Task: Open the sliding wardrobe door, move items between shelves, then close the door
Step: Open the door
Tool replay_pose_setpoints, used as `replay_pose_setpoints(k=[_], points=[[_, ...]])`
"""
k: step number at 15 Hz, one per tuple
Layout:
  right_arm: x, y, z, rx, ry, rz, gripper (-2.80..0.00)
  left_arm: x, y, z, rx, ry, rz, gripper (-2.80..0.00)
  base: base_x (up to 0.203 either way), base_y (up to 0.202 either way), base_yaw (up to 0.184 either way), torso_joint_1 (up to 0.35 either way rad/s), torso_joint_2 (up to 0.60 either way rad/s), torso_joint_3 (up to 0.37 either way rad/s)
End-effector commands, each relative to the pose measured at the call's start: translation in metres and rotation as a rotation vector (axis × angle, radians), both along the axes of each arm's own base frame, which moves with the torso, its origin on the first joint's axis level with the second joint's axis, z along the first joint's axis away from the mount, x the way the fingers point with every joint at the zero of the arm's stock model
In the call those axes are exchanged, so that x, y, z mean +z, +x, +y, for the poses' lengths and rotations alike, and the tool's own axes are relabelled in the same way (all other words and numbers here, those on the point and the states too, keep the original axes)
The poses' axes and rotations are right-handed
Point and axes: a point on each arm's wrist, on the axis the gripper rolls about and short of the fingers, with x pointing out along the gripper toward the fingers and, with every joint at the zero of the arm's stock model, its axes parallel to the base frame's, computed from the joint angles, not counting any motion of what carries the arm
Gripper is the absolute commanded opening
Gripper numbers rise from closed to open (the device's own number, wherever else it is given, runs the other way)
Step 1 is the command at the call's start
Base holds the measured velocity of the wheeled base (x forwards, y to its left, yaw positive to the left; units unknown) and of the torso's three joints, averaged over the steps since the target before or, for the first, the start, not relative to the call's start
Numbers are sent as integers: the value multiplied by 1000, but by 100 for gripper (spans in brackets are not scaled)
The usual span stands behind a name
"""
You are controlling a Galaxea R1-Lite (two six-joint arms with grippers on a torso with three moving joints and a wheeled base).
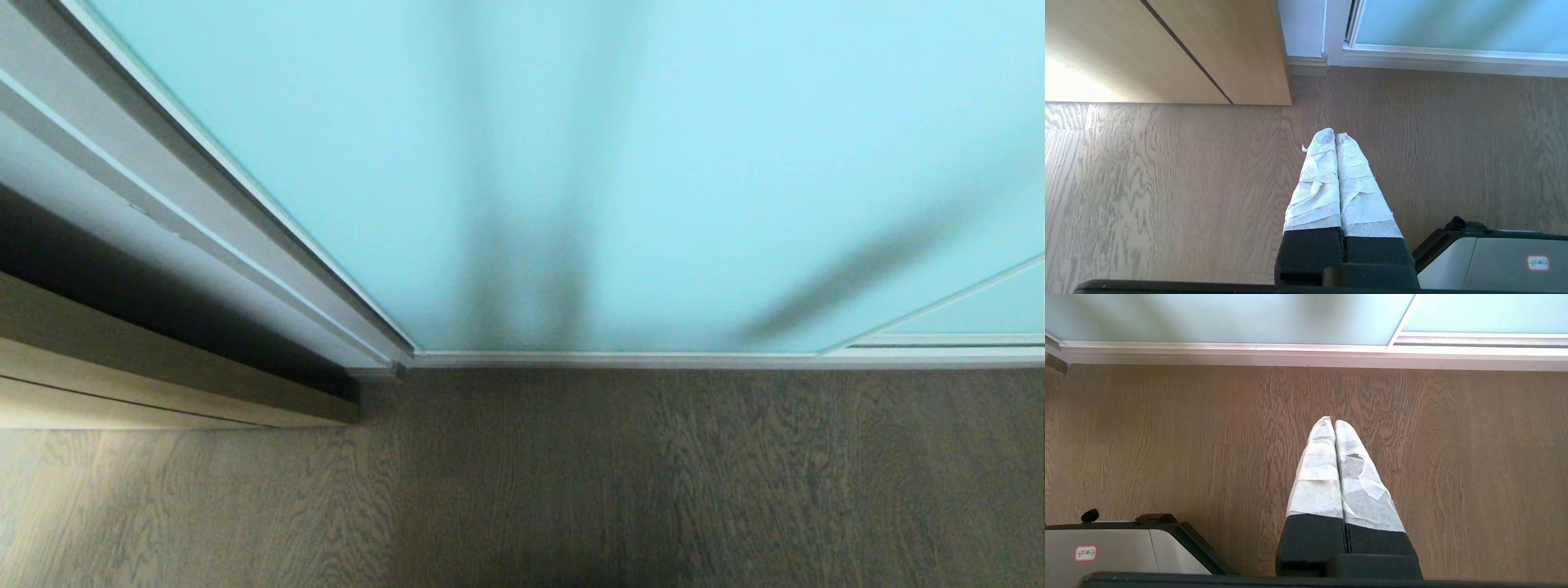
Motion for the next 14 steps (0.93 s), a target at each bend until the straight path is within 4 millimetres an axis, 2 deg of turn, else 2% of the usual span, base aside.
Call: replay_pose_setpoints(k=[1, 4, 6, 11, 14], points=[[0, 0, 0, 1, 0, 0, -280, 0, 0, 0, -1, 10, 5, -280, 0, 0, 0, 0, 0, 0], [0, 0, 0, -1, 0, 0, -280, 0, 0, 0, -6, 42, 1, -280, 0, 0, 0, 0, 0, 0], [0, 0, 0, -1, 0, 0, -280, 15, -3, 0, -8, 61, -70, -280, 0, 0, 0, 0, 0, 0], [0, 0, 0, 1, 0, 0, -280, 84, -33, -2, -76, 80, -323, -280, 0, 0, 0, 0, 0, 0], [0, 0, 0, -1, 0, 0, -280, 119, -21, -3, -106, 84, -348, -280, 0, 0, 0, 0, 0, 0]])
